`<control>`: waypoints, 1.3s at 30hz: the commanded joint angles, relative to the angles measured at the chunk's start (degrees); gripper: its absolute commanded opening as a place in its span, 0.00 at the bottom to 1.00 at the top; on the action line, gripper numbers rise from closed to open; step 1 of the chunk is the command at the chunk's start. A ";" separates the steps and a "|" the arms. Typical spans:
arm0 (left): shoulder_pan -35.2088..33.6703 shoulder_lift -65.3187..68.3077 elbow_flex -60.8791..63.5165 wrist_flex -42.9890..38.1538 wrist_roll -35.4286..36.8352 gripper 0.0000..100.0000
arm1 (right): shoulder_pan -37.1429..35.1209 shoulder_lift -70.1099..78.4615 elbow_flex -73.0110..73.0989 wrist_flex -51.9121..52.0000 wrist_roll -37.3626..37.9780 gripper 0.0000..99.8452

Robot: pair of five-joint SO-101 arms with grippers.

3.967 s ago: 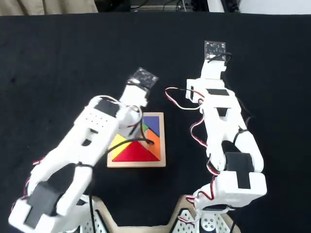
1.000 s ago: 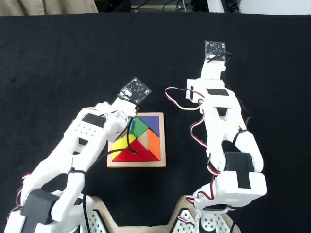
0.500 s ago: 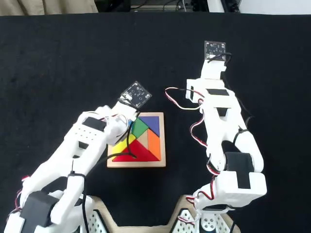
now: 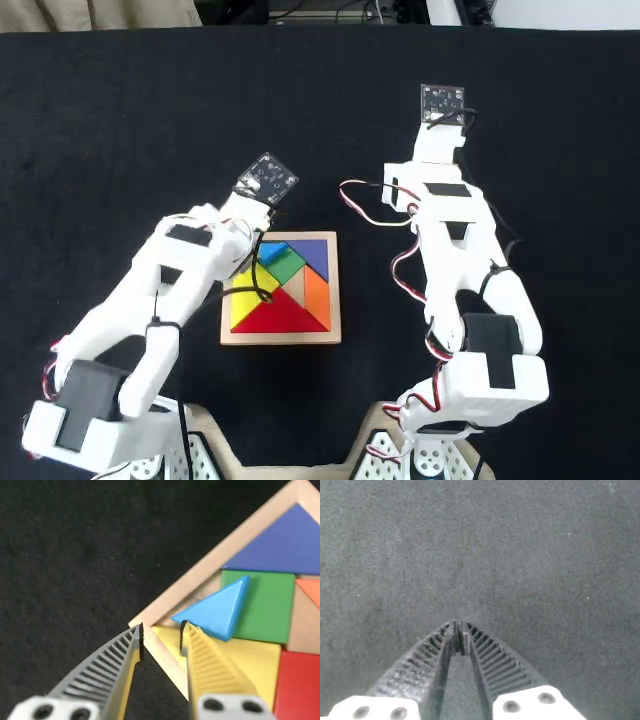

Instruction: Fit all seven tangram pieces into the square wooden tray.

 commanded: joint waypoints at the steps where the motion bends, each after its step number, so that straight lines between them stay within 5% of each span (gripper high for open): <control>1: -1.54 0.53 -3.56 -0.53 -2.29 0.15 | -0.35 -0.57 -3.30 0.26 0.53 0.01; 14: -1.27 -2.73 -21.67 22.59 0.35 0.14 | -0.35 -0.84 -3.38 0.26 0.53 0.01; 19: 4.26 -4.84 -17.63 21.54 3.78 0.14 | -0.35 -0.84 -3.38 0.26 0.53 0.01; 24: 9.27 -3.43 -9.36 11.52 7.65 0.14 | -0.35 -0.84 -3.38 0.26 0.53 0.01; 28: 8.92 -2.64 -6.02 4.66 7.82 0.14 | -0.35 -0.84 -3.38 0.35 0.53 0.01; 39: 2.77 -1.05 -4.97 4.40 4.22 0.15 | -0.35 -0.84 -3.38 0.35 0.53 0.01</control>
